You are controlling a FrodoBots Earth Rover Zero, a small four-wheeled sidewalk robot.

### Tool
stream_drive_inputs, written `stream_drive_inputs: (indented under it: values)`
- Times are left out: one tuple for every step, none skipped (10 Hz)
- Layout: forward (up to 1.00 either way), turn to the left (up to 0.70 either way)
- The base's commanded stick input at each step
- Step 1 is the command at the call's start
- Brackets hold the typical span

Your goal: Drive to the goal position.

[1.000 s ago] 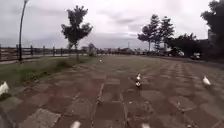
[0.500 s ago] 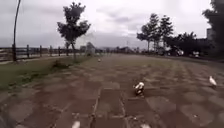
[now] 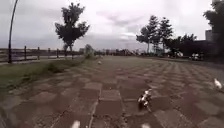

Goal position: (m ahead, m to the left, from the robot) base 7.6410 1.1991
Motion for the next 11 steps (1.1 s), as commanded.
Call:
stream_drive_inputs:
  values:
    - [0.7,0.27]
    - [0.7,0.27]
    - [0.7,0.27]
    - [0.7,0.27]
    - [0.7,0.27]
    - [0.7,0.27]
    - [0.7,0.27]
    - [0.7,0.27]
    - [0.7,0.17]
    - [0.7,0.02]
    - [0.7,0.0]
